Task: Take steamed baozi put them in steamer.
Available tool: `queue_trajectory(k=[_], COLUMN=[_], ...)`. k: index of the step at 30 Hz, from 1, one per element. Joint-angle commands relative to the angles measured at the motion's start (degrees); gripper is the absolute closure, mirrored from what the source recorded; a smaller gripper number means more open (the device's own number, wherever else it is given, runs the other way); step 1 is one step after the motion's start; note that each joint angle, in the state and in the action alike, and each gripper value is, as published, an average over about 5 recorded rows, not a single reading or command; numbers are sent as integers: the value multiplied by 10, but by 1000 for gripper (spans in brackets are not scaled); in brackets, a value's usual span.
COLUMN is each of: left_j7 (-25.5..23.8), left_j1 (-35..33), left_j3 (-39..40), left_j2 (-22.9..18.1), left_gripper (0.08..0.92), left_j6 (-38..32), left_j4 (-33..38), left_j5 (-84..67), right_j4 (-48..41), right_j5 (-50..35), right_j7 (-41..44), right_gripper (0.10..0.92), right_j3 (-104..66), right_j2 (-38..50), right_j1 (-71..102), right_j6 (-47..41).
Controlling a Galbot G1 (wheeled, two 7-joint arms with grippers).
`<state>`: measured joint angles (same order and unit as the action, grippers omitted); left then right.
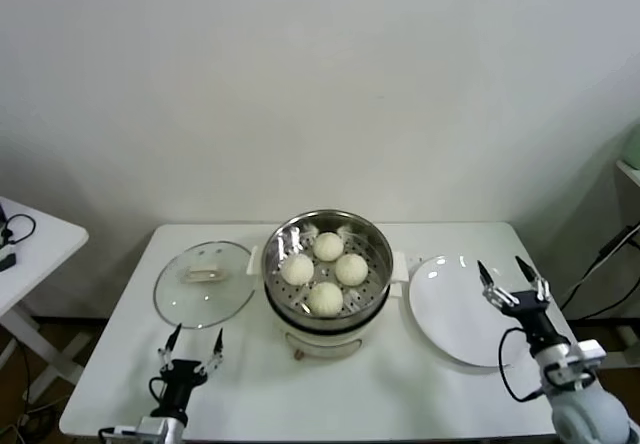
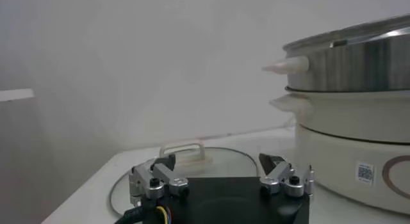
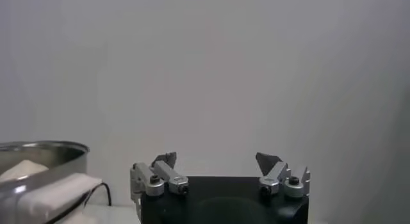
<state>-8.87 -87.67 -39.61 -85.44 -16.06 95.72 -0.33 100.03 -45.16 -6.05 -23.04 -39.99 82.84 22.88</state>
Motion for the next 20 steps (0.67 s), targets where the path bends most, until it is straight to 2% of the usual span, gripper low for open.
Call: queue_trajectory(k=[1,20], left_j7=[0,0], left_j1=[0,-1], left_j3=[-1,-2], left_j2=[0,0], left_gripper=[177,177], left_j6=[0,2], left_j4=[4,13], left_j5=[-5,-11], right_j4=[2,3], right_j5=[50,69], right_j7=[20,18], right_gripper=[203,203], right_j3=[-87,-56], right_j2=[-100,-113], right_j1=[109,94], right_j6=[28,18])
